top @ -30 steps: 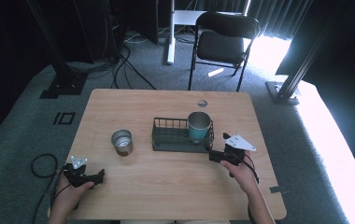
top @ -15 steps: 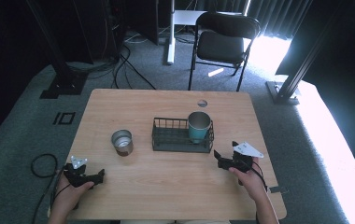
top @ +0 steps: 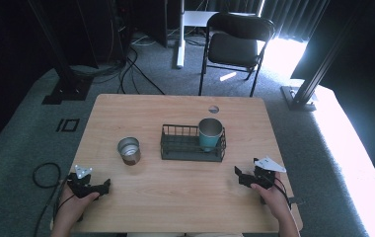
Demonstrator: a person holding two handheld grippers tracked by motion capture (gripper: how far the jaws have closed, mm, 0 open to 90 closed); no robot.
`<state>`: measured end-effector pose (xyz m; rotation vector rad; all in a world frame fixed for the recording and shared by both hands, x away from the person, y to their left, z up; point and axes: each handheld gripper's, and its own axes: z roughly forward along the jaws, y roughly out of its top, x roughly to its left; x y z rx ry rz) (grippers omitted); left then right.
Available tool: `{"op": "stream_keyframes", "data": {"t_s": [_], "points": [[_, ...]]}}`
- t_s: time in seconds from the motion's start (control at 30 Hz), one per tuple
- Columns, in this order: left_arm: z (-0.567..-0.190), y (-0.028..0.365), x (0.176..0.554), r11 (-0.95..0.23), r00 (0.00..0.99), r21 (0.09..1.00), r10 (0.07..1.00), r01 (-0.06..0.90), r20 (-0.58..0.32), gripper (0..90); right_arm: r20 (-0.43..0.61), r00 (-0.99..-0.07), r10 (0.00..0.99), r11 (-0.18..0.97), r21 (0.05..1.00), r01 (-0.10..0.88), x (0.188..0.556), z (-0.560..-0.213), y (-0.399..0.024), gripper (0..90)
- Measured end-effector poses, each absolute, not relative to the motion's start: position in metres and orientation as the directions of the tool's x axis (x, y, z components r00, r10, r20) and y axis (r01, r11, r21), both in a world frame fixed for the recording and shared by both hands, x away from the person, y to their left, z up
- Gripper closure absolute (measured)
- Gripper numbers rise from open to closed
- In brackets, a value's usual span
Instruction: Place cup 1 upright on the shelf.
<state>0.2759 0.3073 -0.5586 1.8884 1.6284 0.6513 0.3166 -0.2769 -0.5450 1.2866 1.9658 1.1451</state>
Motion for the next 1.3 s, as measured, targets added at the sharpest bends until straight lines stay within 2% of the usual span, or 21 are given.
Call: {"op": "stream_keyframes", "data": {"t_s": [0.77, 1.17, 1.3], "points": [[-0.559, 0.307, 0.276, -0.109, 0.146, 0.686, 0.989, 0.719, 0.004, 0.5, 0.026, -0.257, 0.966, 0.133, 0.805, 0.579, 0.308, -0.556, -0.312, 10.8], [-0.559, 0.307, 0.276, -0.109, 0.146, 0.686, 0.989, 0.719, 0.004, 0.5, 0.013, -0.269, 0.963, 0.176, 0.725, 0.666, 0.308, -0.559, -0.317, 11.2], [-0.559, 0.307, 0.276, -0.108, 0.146, 0.687, 0.989, 0.719, 0.004, 0.5, 0.005, -0.279, 0.960, 0.189, 0.724, 0.663, 0.308, -0.560, -0.317, 11.2]]}}
